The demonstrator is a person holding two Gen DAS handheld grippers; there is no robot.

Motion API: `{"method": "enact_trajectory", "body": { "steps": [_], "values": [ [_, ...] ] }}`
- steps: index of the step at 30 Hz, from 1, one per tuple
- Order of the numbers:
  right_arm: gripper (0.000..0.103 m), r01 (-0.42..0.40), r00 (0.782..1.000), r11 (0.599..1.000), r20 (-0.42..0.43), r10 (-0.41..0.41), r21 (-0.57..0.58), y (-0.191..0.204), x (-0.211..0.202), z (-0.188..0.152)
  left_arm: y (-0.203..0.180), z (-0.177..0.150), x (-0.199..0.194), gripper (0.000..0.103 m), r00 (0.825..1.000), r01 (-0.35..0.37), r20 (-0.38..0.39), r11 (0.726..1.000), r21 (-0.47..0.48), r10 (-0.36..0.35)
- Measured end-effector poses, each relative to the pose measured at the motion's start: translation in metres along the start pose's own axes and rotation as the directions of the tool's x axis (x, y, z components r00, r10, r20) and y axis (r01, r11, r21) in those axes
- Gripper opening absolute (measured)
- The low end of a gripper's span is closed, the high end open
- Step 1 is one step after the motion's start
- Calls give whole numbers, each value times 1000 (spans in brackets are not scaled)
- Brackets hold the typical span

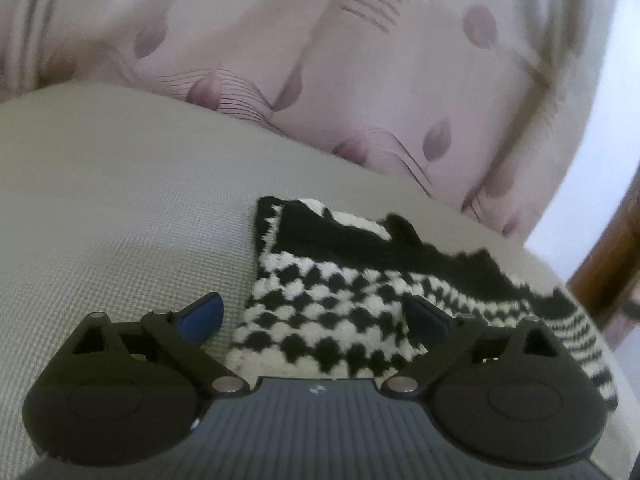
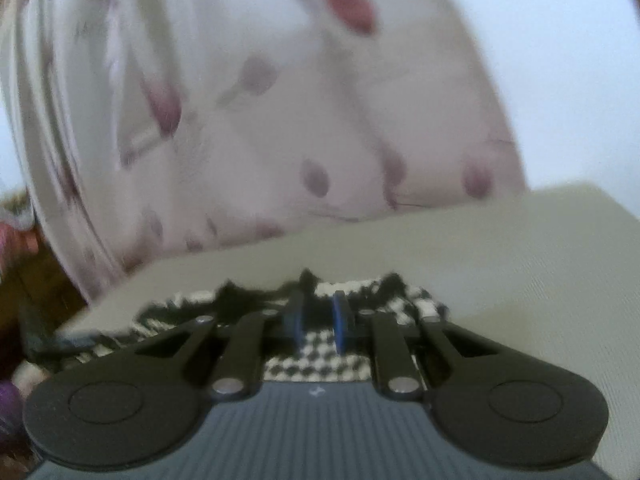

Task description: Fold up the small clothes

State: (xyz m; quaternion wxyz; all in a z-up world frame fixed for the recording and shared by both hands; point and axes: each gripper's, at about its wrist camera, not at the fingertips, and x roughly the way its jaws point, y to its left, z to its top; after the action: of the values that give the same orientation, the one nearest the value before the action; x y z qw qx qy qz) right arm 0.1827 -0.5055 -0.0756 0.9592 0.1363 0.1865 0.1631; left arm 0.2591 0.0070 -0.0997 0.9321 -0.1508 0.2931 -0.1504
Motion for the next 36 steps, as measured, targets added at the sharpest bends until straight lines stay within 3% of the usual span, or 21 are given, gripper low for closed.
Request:
{"method": "enact_trajectory", "body": {
  "steps": [4,7,9,13,15,17,19,21,25,27,29,31,34,36],
  "values": [
    [16,60,992,998,-111,-63,-36,-4,61,2,1,1,-3,96,999,-37,14,999,-9,37],
    [11,139,973,990,-189,-134,13,-30,91,-10,-4,1,-1,92,997,-73,6,997,15,72],
    [11,102,983,985,-166,-79,138,-50,91,-14,-8,1,1,92,996,-89,0,995,35,89],
    [14,53,982,961,-189,-1,273,-68,81,-2,-8,1,0,93,996,-92,1,995,38,92],
    [14,20,994,983,-109,0,182,-54,69,19,-7,1,-1,93,996,-86,5,996,29,86],
    [14,-28,995,998,-93,34,61,-35,77,38,-7,0,-1,94,996,-87,6,996,28,87],
    [22,-104,981,994,-163,101,-10,-17,100,51,-8,0,-1,94,996,-91,7,995,32,91],
    [29,-100,971,987,-227,71,-122,2,130,54,-7,0,-1,95,996,-90,8,996,29,90],
    [29,-83,927,959,-374,-25,-271,28,201,38,-7,0,-1,97,996,-91,8,996,24,91],
    [26,-49,913,952,-400,-80,-301,33,224,29,-8,0,-1,97,996,-94,9,995,28,94],
    [26,26,924,965,-362,-124,-263,27,236,31,-7,0,-1,97,996,-93,8,995,26,92],
    [26,36,927,987,-362,-93,-159,14,243,34,-7,0,-1,98,996,-91,8,996,25,91],
    [26,19,932,991,-356,-65,-129,9,238,34,-8,0,-1,99,996,-91,8,995,27,91],
    [26,3,959,994,-280,-35,-112,9,220,42,-7,0,-1,99,996,-87,9,996,23,87]
  ]
}}
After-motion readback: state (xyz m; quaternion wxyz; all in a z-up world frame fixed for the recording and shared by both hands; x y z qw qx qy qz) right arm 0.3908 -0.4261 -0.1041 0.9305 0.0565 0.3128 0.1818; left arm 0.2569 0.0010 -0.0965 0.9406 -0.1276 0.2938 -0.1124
